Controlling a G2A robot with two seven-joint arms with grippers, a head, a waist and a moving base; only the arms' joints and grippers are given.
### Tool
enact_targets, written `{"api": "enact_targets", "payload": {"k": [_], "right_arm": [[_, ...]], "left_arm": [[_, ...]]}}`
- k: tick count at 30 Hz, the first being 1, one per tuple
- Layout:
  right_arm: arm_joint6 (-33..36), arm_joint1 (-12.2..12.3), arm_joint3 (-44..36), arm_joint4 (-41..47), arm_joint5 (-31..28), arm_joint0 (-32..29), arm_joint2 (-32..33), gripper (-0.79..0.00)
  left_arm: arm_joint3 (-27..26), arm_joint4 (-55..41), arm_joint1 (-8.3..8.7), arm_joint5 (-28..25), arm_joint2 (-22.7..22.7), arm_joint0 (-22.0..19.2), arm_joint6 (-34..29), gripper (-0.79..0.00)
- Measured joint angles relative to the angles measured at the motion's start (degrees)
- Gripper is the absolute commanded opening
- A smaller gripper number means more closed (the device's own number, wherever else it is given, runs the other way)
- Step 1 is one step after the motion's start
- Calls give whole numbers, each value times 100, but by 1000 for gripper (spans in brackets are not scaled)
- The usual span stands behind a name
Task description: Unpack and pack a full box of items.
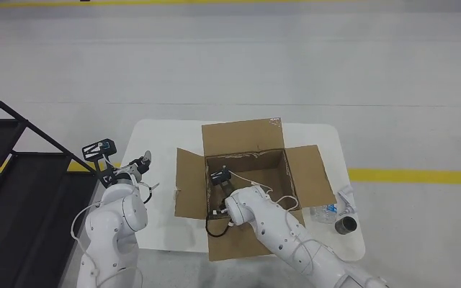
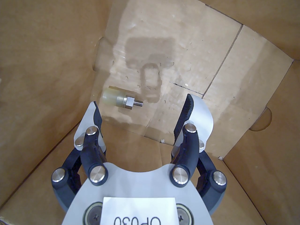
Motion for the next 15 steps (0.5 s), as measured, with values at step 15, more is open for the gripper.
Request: {"api": "enact_targets", "payload": {"k": [15], "right_arm": [[-121, -19, -203, -88, 236, -250, 135, 0]], "left_arm": [[0, 0, 0, 0, 0, 0, 0, 0]]}}
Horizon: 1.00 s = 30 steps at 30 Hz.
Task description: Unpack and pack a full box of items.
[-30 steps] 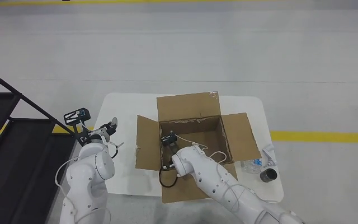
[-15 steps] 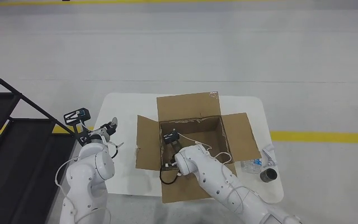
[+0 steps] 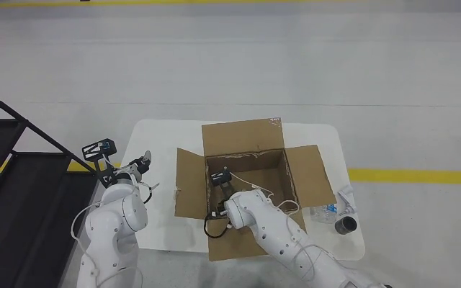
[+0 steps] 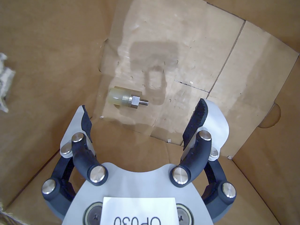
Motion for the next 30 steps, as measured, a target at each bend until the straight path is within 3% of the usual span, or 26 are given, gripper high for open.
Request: {"api": "enact_targets", "payload": {"k": [10, 19, 22, 30], "right_arm": [[-170, -207, 546, 60, 166, 172, -142, 0], [-341, -423, 1142, 285, 206, 371, -229, -92], [-413, -494, 1339, 384, 176, 440, -244, -157], [-493, -702, 1835, 511, 133, 622, -388, -95]], "left_arm": [[0, 0, 0, 0, 0, 0, 0, 0], [0, 0, 0, 0, 0, 0, 0, 0], [0, 0, 0, 0, 0, 0, 0, 0], [0, 0, 0, 0, 0, 0, 0, 0]]}}
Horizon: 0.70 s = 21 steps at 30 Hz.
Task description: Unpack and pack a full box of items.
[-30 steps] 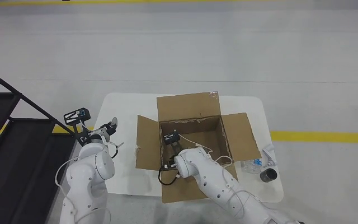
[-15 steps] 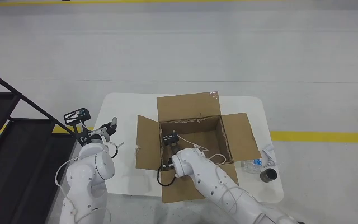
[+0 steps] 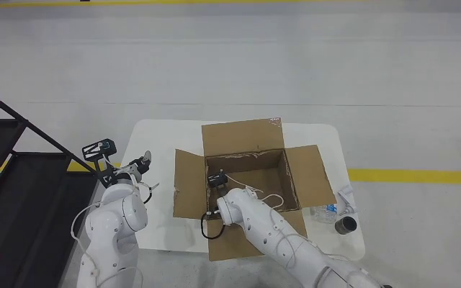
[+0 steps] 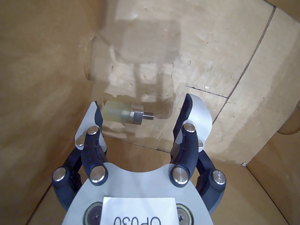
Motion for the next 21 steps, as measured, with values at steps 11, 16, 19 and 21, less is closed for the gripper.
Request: {"api": "enact_targets", "payload": {"k": [11, 16, 19, 21], "right_arm": [[-52, -267, 611, 80, 228, 232, -95, -123], [-30, -294, 750, 60, 434, 303, 15, -95], [-29, -277, 741, 63, 484, 329, 128, -52], [-33, -255, 691, 29, 485, 331, 190, -37]], "left_arm": [[0, 0, 0, 0, 0, 0, 0, 0], [0, 0, 0, 0, 0, 0, 0, 0], [0, 0, 0, 0, 0, 0, 0, 0], [0, 0, 0, 0, 0, 0, 0, 0]]}}
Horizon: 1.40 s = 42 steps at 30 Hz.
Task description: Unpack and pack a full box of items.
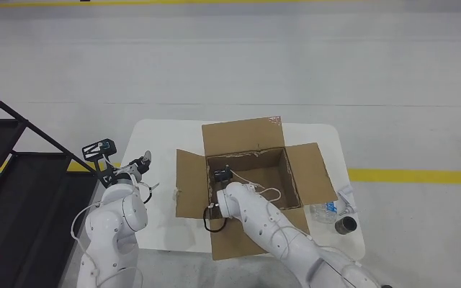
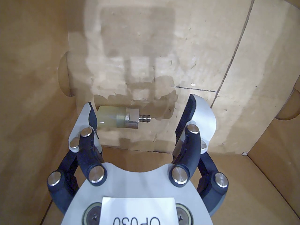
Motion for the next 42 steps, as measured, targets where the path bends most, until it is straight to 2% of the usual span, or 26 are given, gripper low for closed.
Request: {"api": "enact_targets", "payload": {"k": [3, 9, 14, 18, 19, 21, 24, 29, 42], "right_arm": [[82, 36, -154, -116, 45, -29, 65, -3], [277, 139, -477, -397, 146, -125, 238, 0], [371, 203, -649, -465, -68, -218, 383, 0], [451, 166, -647, -543, -183, -234, 312, 0], [447, 152, -625, -543, -187, -222, 301, -9], [427, 112, -568, -546, -206, -175, 267, -129], [427, 53, -467, -539, -223, -61, 245, -240], [448, -51, -167, -554, -287, 146, 179, -243], [190, -383, 687, -243, -439, 437, 74, -157]], "left_arm": [[0, 0, 0, 0, 0, 0, 0, 0], [0, 0, 0, 0, 0, 0, 0, 0], [0, 0, 0, 0, 0, 0, 0, 0], [0, 0, 0, 0, 0, 0, 0, 0], [0, 0, 0, 0, 0, 0, 0, 0], [0, 0, 0, 0, 0, 0, 0, 0], [0, 0, 0, 0, 0, 0, 0, 0], [0, 0, 0, 0, 0, 0, 0, 0], [0, 0, 0, 0, 0, 0, 0, 0]]}}
